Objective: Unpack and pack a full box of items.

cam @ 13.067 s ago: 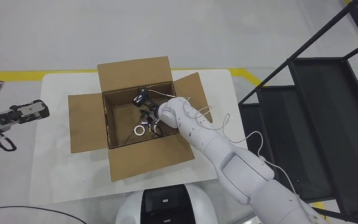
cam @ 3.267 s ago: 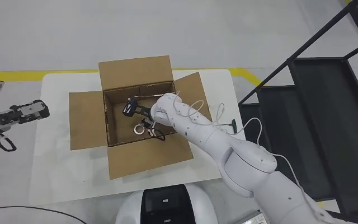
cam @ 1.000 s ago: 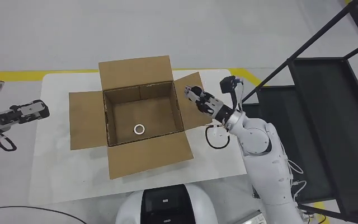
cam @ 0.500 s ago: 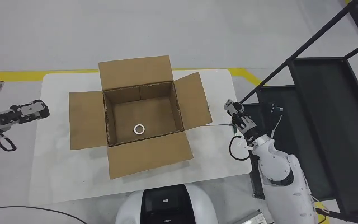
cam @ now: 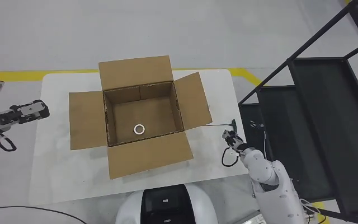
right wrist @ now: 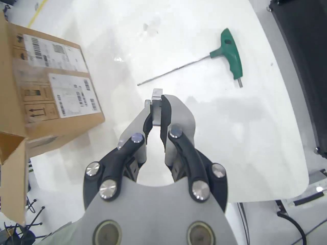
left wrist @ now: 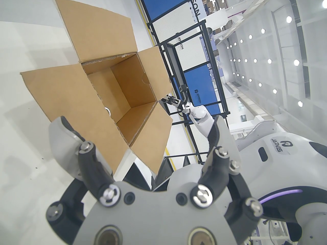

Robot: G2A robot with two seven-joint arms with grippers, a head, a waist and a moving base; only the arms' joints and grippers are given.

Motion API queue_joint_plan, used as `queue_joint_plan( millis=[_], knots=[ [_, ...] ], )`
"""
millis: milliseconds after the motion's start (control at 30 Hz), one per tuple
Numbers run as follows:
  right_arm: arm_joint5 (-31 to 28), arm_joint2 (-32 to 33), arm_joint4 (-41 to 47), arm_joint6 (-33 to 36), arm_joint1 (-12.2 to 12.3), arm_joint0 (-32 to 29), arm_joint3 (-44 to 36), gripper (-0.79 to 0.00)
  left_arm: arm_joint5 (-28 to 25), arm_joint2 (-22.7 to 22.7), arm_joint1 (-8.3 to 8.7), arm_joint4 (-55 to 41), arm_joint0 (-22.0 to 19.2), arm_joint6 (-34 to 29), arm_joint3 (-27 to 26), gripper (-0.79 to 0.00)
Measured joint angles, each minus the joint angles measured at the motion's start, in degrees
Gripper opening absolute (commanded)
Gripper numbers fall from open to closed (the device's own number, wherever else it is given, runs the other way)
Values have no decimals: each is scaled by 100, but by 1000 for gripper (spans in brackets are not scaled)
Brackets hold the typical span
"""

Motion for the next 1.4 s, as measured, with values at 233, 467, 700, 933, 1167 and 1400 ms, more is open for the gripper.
queue_joint_plan(
  millis=[233,467,700,933,1167,1400],
  knots=[
    [503,-338,-543,406,20,540,546,-785,0,0,0,0,0,0,0,0],
    [744,-574,-632,505,9,924,934,-677,0,0,0,0,0,0,0,0],
    [902,-587,-560,592,19,1069,1127,0,0,0,0,0,0,0,0,0],
    [901,-574,-273,218,3,1182,1123,0,0,0,0,0,0,0,0,0],
    [658,-438,-229,-694,3,1046,525,0,0,0,0,0,0,0,0,0],
    [295,-599,-486,-1487,-6,1180,-230,0,0,0,0,0,0,0,0,0]
  ],
)
